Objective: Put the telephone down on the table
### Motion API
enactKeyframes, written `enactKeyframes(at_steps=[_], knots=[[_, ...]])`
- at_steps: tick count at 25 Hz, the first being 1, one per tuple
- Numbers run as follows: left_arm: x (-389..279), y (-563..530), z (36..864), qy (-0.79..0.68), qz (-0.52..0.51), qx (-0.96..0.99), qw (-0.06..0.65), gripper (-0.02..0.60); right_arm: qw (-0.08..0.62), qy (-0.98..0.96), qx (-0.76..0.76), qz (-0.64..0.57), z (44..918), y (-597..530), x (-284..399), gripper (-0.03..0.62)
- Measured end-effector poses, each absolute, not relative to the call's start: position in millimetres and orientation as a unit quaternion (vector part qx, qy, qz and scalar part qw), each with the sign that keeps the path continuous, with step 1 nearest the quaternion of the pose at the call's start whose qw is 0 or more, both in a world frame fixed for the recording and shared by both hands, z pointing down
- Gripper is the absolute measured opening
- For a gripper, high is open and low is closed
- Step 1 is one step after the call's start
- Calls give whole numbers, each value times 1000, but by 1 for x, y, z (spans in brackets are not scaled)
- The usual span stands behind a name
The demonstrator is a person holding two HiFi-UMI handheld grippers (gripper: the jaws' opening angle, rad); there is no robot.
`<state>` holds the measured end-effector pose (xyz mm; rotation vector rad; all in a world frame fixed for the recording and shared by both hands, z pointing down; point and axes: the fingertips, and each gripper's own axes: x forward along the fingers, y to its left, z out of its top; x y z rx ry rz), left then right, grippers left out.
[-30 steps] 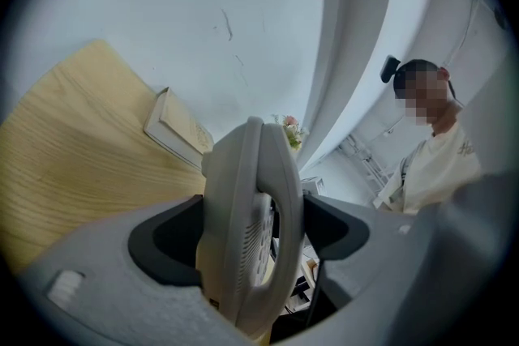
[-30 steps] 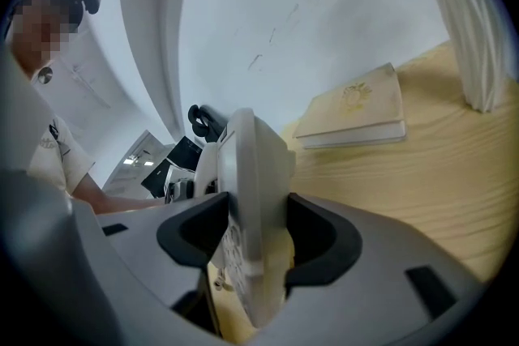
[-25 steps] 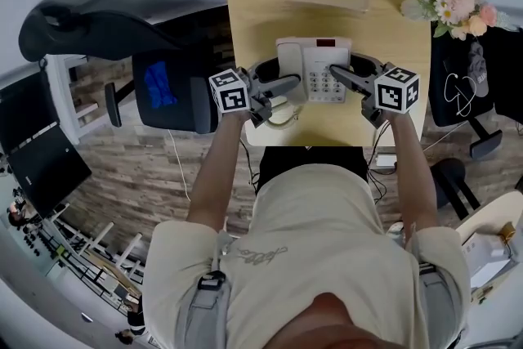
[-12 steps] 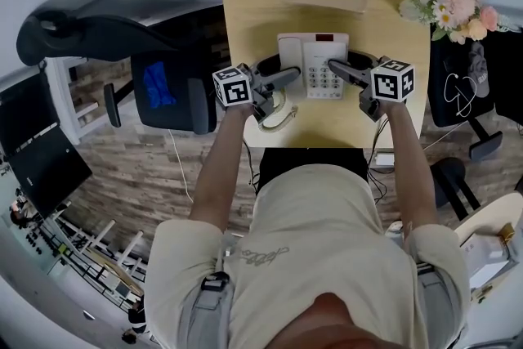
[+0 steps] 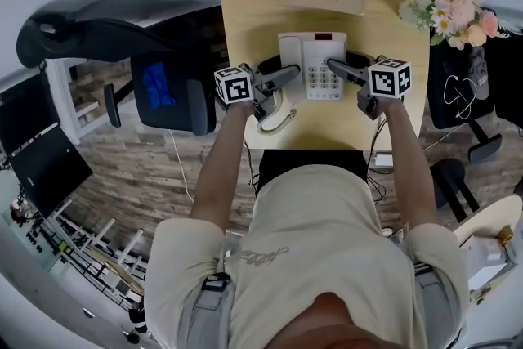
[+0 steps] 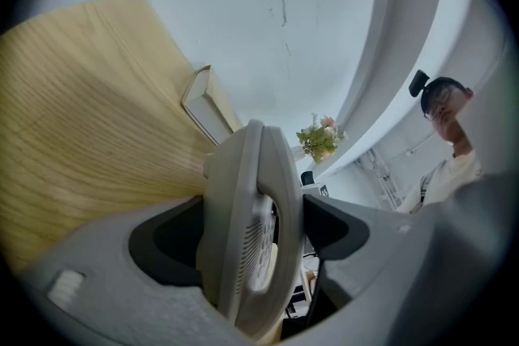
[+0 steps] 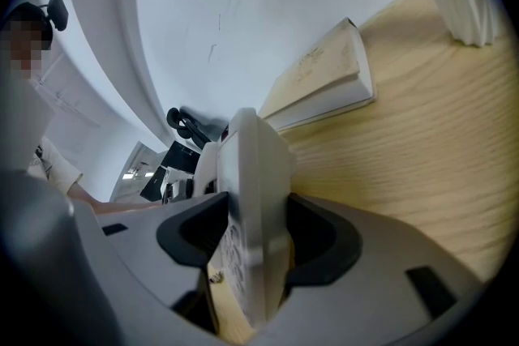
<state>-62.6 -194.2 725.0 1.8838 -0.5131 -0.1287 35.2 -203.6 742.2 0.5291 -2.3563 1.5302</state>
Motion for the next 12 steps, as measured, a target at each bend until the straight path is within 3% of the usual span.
enactKeyframes(at_steps=[12], knots=[[-64,-202,738,-232,-50,773,588,385,144,-800,197,548,756,-209,35,218]])
